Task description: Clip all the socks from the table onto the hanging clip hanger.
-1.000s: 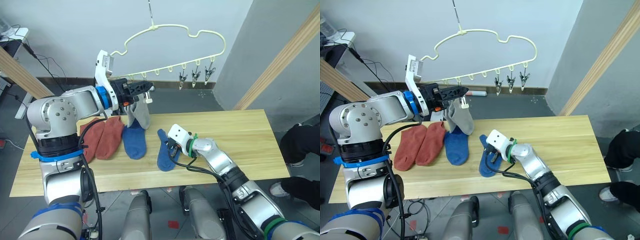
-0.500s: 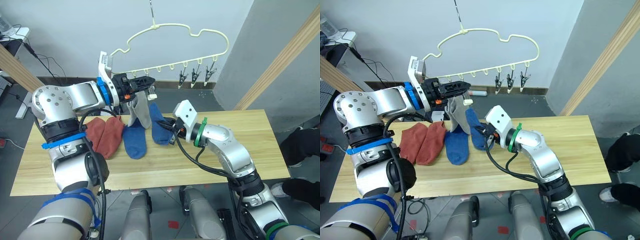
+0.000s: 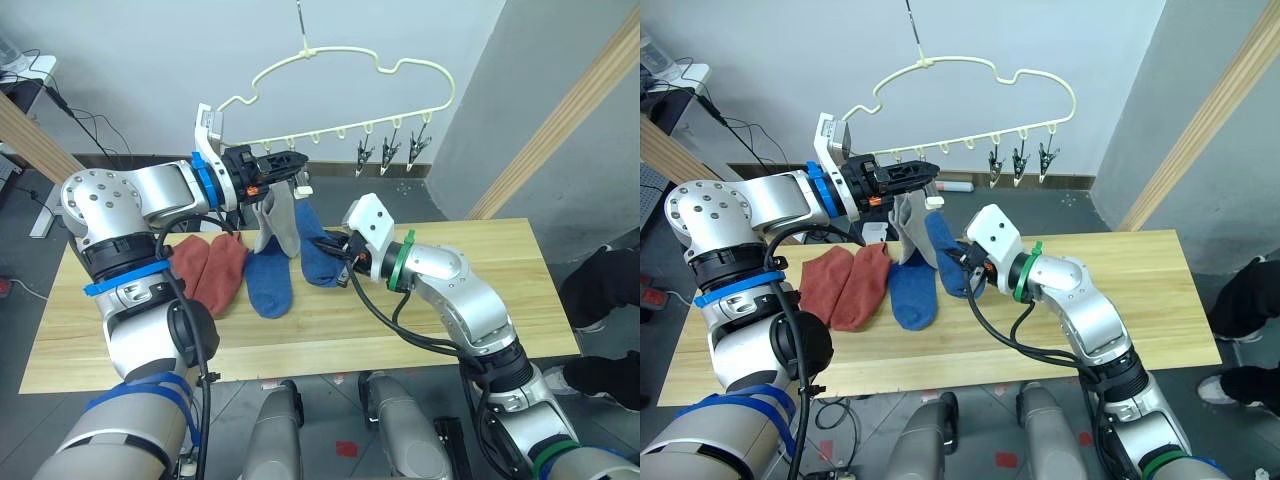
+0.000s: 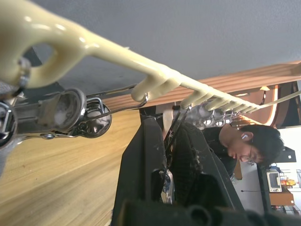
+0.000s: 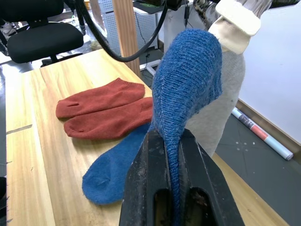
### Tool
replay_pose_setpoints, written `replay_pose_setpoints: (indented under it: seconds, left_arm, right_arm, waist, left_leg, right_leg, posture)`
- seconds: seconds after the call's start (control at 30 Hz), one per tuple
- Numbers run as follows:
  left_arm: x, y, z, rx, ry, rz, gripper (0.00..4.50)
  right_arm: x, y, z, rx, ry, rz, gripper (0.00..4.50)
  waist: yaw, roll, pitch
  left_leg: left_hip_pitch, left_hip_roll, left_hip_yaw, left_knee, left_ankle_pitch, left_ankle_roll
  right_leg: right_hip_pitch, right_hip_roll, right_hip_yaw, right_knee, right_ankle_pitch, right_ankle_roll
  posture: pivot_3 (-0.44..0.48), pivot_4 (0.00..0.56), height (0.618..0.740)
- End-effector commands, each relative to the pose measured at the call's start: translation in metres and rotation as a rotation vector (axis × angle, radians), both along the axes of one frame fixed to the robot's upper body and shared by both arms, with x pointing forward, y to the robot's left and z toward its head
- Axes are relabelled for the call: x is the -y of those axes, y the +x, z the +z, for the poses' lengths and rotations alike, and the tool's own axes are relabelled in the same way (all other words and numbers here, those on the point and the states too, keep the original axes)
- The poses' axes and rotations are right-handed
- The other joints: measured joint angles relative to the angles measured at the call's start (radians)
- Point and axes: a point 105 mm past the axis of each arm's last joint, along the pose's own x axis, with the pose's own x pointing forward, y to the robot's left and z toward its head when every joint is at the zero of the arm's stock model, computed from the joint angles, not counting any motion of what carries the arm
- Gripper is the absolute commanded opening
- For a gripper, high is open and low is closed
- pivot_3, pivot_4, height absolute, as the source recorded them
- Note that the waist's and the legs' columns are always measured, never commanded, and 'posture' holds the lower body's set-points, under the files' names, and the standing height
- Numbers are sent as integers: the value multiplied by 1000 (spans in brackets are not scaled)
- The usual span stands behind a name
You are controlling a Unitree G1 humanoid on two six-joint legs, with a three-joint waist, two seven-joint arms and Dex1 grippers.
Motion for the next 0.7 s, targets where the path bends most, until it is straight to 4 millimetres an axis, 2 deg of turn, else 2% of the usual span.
replay_pose_setpoints:
  seconds: [0.03, 0.67, 0.7]
  left_arm:
    - [1, -2, -5, -5, 25, -10, 155]
    - [3, -8, -5, 34, 26, -34, 155]
    - [3, -9, -4, 49, 26, -37, 869]
  right_arm:
    - [-2, -1, 16, 49, 30, 13, 44]
    - [-3, 15, 26, 39, 57, -32, 44]
    - [-3, 15, 26, 38, 57, -33, 0]
  waist:
    - [0, 0, 0]
    - [0, 0, 0]
    - [0, 0, 0]
  left_leg:
    - [0, 0, 0, 0, 0, 0]
    - [0, 0, 0, 0, 0, 0]
    - [0, 0, 0, 0, 0, 0]
  right_leg:
    - [0, 0, 0, 0, 0, 0]
    - [0, 0, 0, 0, 0, 0]
    - [0, 0, 0, 0, 0, 0]
  posture:
    - [-114, 348, 740]
    - [-118, 358, 740]
    - [-118, 358, 740]
